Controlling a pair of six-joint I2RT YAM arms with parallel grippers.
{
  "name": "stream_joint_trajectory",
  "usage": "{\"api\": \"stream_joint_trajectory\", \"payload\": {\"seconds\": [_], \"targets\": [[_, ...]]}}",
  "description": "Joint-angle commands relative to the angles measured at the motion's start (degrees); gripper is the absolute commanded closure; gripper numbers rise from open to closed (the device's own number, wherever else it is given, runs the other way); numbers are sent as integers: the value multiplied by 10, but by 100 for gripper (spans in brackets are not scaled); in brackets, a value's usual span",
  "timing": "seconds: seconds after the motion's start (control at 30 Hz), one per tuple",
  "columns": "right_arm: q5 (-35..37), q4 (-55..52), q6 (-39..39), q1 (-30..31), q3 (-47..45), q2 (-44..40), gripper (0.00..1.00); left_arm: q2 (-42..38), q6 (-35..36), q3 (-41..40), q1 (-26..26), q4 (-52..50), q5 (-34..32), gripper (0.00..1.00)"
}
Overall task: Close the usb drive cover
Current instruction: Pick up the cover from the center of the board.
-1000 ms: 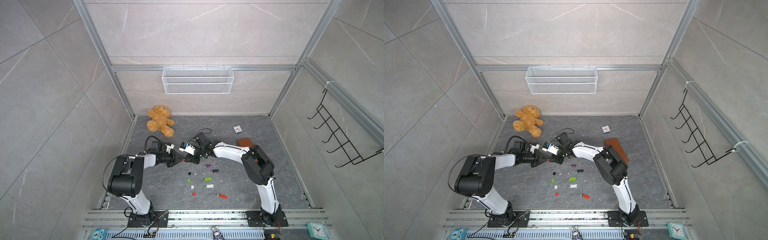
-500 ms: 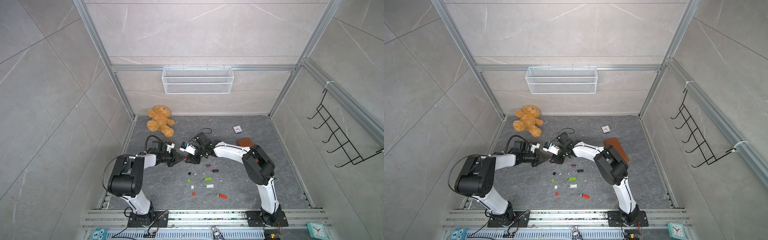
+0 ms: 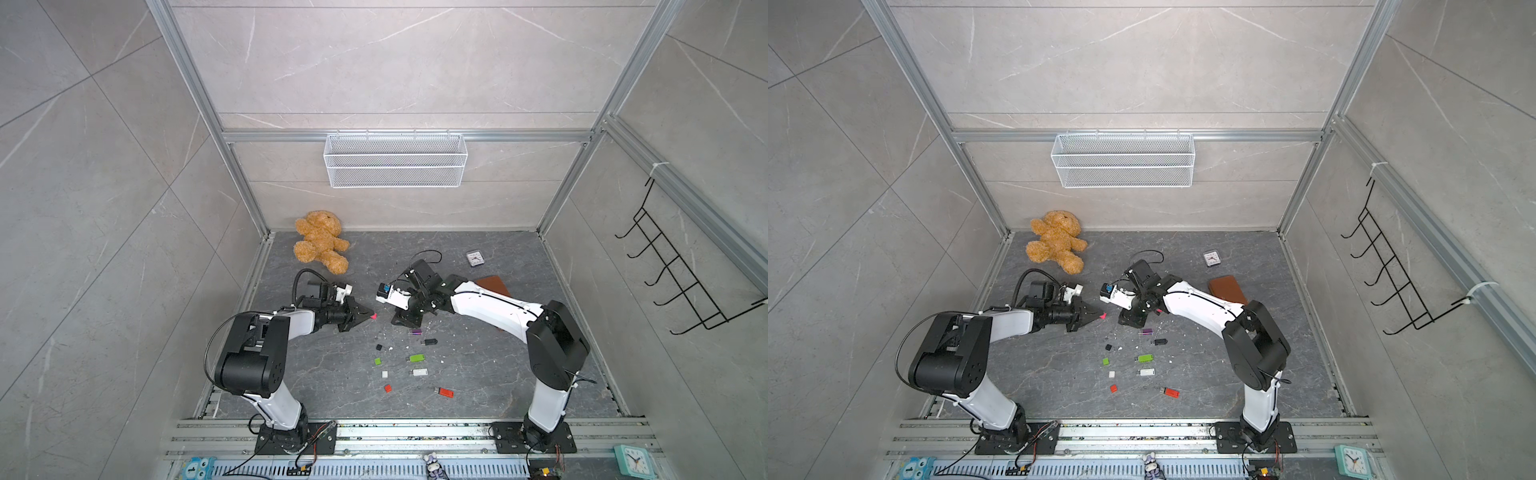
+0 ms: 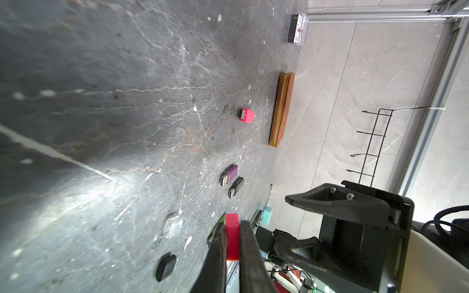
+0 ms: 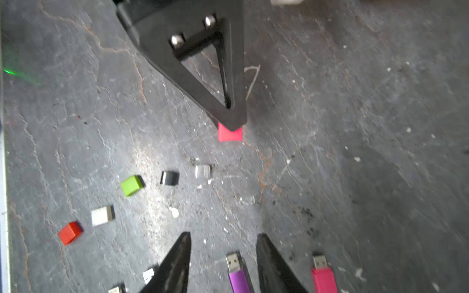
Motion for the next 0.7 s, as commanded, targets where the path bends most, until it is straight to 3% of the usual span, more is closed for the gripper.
{"api": "stream_joint_trajectory", "payload": {"seconds": [0.0, 0.3, 0.67], "targets": [[64, -50, -42, -26, -4, -7, 54, -15, -10, 29, -10, 18, -5, 97], [50, -64, -124, -97, 69, 69, 55, -2, -7, 58, -10, 7, -18, 98], [-6, -77, -176, -121, 113, 135, 55, 27, 9, 88, -10, -12, -6, 99]]}}
